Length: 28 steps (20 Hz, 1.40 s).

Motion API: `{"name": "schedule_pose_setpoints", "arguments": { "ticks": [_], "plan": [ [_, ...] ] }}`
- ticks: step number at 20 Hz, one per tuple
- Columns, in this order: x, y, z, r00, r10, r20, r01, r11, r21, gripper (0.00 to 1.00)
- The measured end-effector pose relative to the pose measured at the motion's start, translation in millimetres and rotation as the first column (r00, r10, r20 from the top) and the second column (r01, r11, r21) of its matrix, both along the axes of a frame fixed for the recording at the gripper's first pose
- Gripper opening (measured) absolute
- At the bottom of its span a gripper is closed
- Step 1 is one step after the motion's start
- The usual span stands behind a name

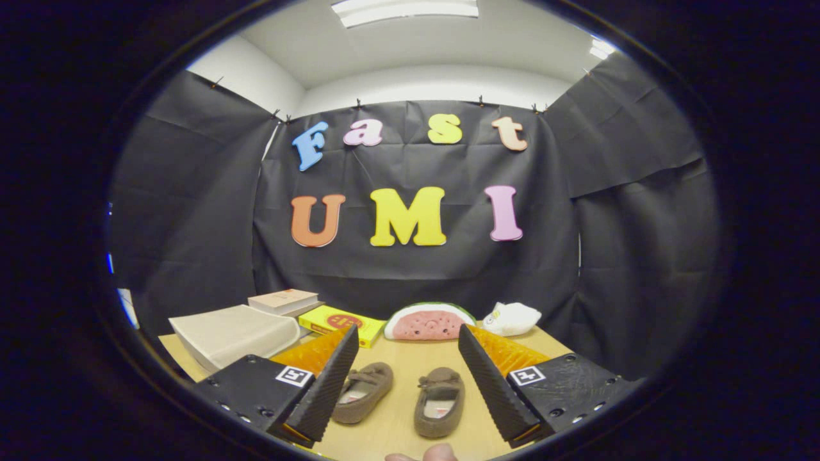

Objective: Open the storage box then place both shoes into the box .Put the left shoe in first, then the right shoe, with the right side of both shoes facing outward in a uniform manner.

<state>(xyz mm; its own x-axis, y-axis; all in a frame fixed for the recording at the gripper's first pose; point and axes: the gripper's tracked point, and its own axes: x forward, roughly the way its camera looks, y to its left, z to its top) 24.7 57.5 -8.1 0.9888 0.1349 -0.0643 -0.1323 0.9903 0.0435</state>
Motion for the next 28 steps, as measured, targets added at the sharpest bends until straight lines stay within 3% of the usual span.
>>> {"name": "schedule_pose_setpoints", "arguments": {
  "ticks": [7, 13, 15, 20, 26, 28],
  "plan": [
    [24.2, 118.3, -19.9, 0.969, 0.232, -0.087, -0.224, 0.970, 0.097, 0.96],
    [40.5, 214.7, -75.5, 0.850, 0.468, -0.239, -0.387, 0.865, 0.318, 0.96],
    [45.5, 233.2, -93.8, 0.806, 0.522, -0.279, -0.389, 0.823, 0.415, 0.96],
    [58.2, 248.3, -120.4, 0.722, 0.599, -0.345, -0.305, 0.723, 0.620, 0.95],
    [58.1, 266.7, -133.7, 0.598, 0.713, -0.367, -0.209, 0.580, 0.787, 0.95],
    [55.9, 263.0, -128.2, 0.587, 0.723, -0.363, -0.202, 0.565, 0.800, 0.94]
  ]
}}
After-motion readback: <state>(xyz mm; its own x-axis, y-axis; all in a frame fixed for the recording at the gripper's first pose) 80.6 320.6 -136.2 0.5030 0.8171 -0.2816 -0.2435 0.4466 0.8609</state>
